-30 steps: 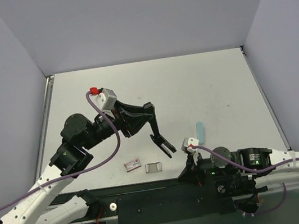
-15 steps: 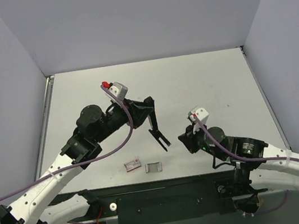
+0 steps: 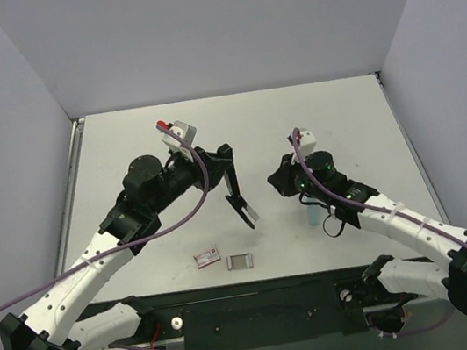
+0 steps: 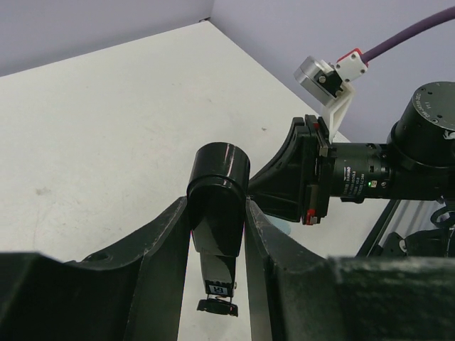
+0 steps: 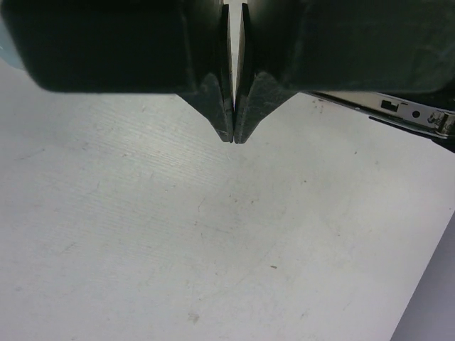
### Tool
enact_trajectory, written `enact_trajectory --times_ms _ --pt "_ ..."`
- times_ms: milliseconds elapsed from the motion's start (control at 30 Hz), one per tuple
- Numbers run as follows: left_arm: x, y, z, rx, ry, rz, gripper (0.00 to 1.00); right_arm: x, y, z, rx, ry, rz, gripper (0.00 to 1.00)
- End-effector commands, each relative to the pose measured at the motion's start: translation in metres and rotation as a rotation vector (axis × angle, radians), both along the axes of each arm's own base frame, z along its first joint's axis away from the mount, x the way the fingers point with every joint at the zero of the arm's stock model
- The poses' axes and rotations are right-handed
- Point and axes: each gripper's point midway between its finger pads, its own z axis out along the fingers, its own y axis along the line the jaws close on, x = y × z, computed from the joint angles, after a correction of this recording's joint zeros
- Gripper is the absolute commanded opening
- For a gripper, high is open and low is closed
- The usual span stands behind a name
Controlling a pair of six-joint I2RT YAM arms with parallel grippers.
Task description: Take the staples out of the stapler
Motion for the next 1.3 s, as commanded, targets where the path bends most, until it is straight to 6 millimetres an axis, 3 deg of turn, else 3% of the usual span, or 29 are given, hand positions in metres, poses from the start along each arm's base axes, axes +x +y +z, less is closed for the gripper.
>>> enact_trajectory --times_ms 0,100,367,800,1000,1267 --pt "0.014 0.002 0.051 -0.116 -0.106 0.030 0.00 0.019 0.039 0.039 0.161 -0.057 0.112 0.00" --pt "0.021 0.003 0.049 -0.119 -0.113 0.039 0.00 0.025 0.053 0.016 0.150 0.011 0.140 0.00" --pt "0.041 0.010 0.041 -0.137 -0.079 0.066 0.00 0.022 0.084 -0.012 0.178 0.064 0.226 0.00" --pt "0.084 -0.001 0.022 -0.103 -0.045 0.120 0.00 0.004 0.148 -0.034 0.266 0.119 0.349 0.00" --pt "0.106 -0.015 0.030 -0.112 -0.066 0.119 0.00 0.007 0.163 -0.034 0.381 0.145 0.349 0.00" --pt "0.133 -0.032 0.020 -0.087 -0.056 0.123 0.00 0.027 0.175 -0.016 0.457 0.129 0.343 0.00"
